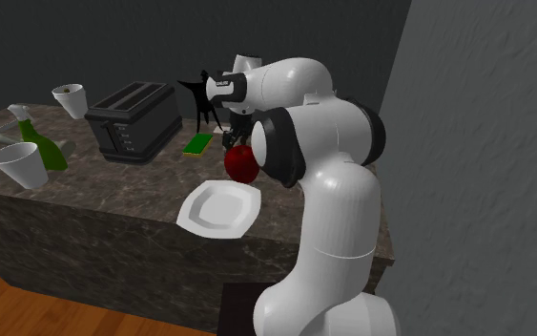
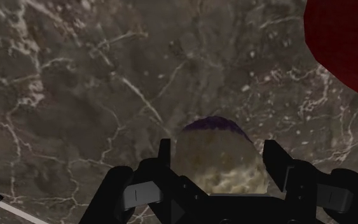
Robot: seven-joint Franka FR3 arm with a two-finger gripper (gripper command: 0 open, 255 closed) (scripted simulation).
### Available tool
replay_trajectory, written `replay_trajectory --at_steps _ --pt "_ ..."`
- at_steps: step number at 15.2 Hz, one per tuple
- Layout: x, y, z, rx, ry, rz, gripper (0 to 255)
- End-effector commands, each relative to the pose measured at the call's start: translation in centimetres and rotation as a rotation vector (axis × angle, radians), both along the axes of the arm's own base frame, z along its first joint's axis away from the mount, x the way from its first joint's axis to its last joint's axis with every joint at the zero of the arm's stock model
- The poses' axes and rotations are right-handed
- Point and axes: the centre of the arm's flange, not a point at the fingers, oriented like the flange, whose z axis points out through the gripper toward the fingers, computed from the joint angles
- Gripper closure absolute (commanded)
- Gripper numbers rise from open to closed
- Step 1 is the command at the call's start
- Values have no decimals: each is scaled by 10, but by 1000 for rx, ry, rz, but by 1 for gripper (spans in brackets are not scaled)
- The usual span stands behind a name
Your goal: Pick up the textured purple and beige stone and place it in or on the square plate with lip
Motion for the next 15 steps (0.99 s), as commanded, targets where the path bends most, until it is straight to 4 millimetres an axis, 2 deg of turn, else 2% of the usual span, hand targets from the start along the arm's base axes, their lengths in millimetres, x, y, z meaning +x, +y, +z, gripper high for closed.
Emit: replay_trajectory --at_steps 1,15 --pt "0 0 0 0 0 0 255" --pt "0 0 74 0 0 0 255"
